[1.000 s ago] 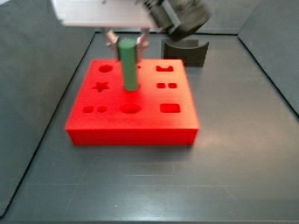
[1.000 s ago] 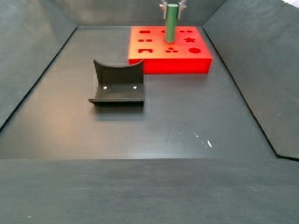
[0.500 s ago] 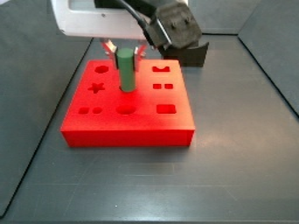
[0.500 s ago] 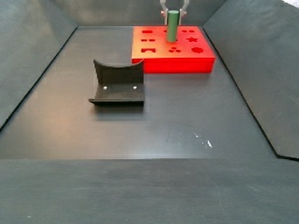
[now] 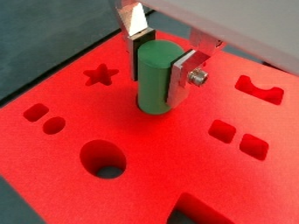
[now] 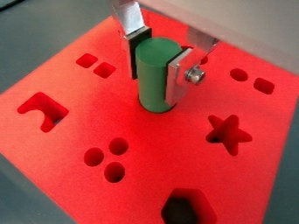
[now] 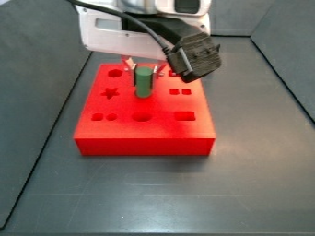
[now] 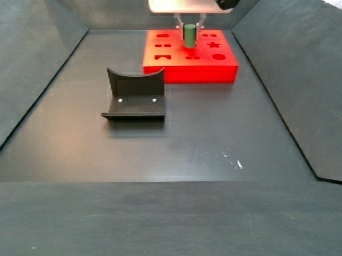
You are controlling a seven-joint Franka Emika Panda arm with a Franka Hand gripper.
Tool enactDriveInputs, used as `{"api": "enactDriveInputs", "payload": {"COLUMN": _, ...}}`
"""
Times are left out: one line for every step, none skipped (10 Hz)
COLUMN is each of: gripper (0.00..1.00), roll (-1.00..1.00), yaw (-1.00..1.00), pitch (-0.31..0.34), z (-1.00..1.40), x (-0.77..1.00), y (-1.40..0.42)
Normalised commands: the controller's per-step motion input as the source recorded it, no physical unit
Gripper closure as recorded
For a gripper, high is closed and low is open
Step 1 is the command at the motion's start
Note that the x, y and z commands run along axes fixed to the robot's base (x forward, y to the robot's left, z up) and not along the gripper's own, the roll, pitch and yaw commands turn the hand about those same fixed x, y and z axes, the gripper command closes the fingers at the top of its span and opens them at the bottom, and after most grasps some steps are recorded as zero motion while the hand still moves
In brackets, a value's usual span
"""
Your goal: Insert the round object.
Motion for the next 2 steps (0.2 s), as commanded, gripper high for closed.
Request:
{"api": "enactDriveInputs", "payload": {"gripper": 1.0, "roll": -0.09, "yaw": 0.0, "pitch": 0.143, "z": -0.58, "x": 0.22, "y": 0.0}}
{"api": "enactDriveInputs", "payload": {"gripper": 1.0, "roll": 0.0, "yaw": 0.0, "pitch": 0.0, "z": 0.0, "x": 0.0, "y": 0.0}}
